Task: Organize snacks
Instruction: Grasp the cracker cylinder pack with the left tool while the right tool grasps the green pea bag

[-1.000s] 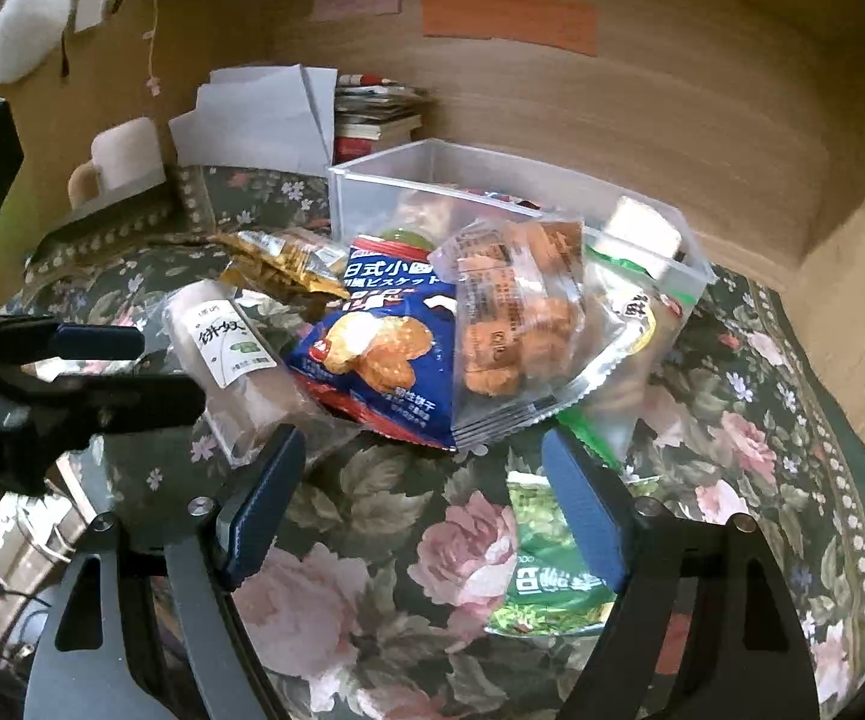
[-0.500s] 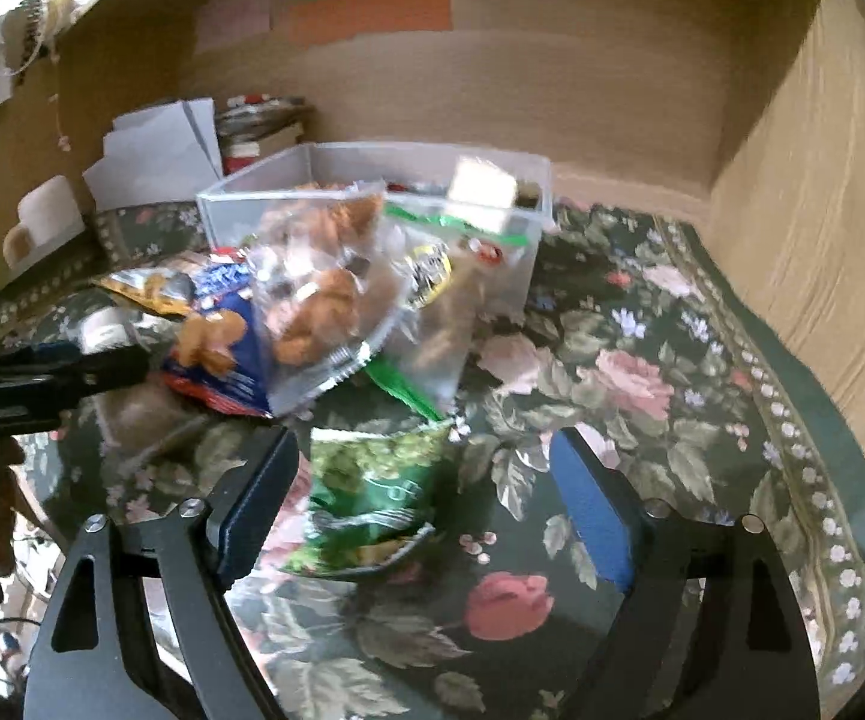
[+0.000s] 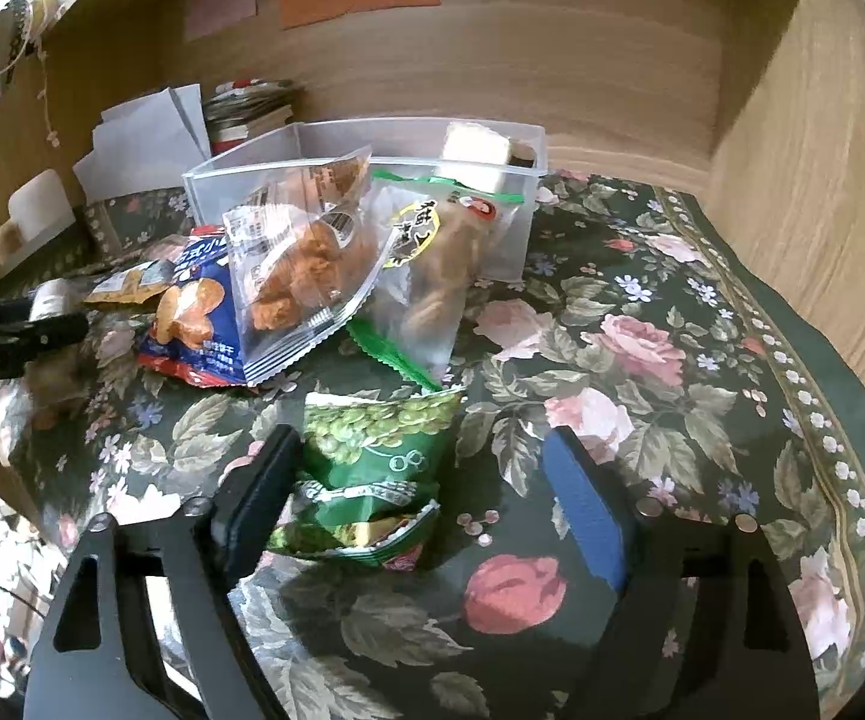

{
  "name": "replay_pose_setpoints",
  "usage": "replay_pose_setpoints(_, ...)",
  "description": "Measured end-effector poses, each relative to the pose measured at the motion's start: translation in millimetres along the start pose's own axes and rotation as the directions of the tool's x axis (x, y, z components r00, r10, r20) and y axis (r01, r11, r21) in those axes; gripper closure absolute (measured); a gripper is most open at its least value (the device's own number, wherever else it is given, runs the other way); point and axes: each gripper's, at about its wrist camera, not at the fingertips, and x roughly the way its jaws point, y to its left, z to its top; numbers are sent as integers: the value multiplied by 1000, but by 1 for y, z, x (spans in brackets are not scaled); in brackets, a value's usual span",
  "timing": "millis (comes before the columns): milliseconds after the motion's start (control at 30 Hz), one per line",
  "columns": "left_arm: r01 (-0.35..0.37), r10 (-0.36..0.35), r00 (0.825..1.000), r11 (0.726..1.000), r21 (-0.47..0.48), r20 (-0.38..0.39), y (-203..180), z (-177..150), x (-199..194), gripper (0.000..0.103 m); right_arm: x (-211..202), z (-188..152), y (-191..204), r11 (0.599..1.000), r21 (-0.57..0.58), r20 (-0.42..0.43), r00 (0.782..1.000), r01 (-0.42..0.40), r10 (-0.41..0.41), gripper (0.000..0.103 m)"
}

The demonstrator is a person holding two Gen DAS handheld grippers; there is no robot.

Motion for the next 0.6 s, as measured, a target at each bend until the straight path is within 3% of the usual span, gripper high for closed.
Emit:
replay_pose_setpoints(67, 2, -3, 1000, 999, -38, -31, 7, 1, 3, 5, 0, 0, -1, 1000, -1, 2, 1000, 15, -15, 32)
replay_pose_setpoints(300, 1, -6, 1000, 986, -169, -30, 13, -19, -6, 5, 0, -1, -1, 999, 3, 13, 999, 35, -35, 54)
replay_pose_setpoints(433, 4, -5, 1000, 984, -179, -2, 5, -35, -9, 8, 1, -1, -1, 999, 6, 15, 999, 32, -32, 62)
replay_pose_setpoints(533, 10, -7, 1000, 991, -134, 28, -5, -34, -14, 31, 1, -1, -2, 1000, 5, 17, 999, 30, -30, 63)
replay_pose_setpoints(600, 36, -32, 999, 993, -113, 38, -8, -29, -17, 55, 1, -1, -3, 1000, 11, 19, 999, 26, -27, 63)
